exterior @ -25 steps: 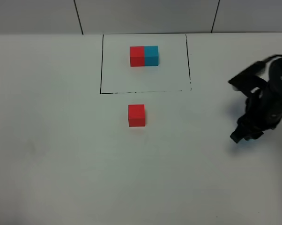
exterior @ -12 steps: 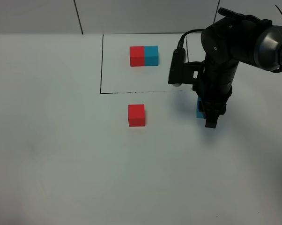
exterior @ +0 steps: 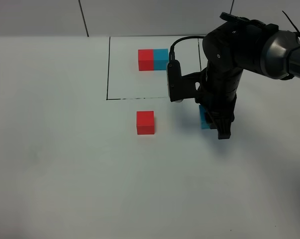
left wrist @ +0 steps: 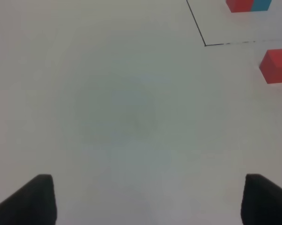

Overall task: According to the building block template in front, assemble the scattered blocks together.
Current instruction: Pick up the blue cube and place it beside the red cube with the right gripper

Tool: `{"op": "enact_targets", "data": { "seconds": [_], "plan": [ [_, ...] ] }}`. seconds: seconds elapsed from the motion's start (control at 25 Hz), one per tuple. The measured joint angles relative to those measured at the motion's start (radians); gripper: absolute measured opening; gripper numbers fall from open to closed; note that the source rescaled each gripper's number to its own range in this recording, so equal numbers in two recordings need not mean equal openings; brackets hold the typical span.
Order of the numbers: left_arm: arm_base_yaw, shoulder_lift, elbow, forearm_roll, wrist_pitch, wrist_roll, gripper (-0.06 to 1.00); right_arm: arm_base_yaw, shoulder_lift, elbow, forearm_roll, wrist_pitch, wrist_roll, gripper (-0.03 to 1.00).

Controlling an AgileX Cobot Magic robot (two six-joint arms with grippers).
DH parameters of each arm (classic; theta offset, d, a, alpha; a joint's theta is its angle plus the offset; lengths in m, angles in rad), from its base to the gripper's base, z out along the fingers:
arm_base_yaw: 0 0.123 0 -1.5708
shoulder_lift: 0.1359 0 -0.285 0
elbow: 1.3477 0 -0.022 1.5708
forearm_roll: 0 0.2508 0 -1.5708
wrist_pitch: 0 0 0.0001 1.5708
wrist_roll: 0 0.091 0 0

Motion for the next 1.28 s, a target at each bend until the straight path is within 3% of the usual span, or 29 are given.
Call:
{"op": "enact_targets", "data": {
  "seconds": [0.48, 0.84, 1.28],
  "plan": [
    [0.000, 0.000, 0.000, 0.000, 0.000, 0.000, 0.85, 0.041, 0.131, -0.155, 0.002, 0.050, -0.030, 0.02],
    [0.000, 0.000, 0.000, 0.001, 0.000, 0.000, 0.85, 0.061, 0.283, -0.315, 0.068, 0.067, -0.030, 0.02],
    [0.000, 0.000, 0.000, 0.001, 0.000, 0.000, 0.84, 0.060, 0.326, -0.337, 0.132, 0.046, -0.030, 0.02]
  ]
}}
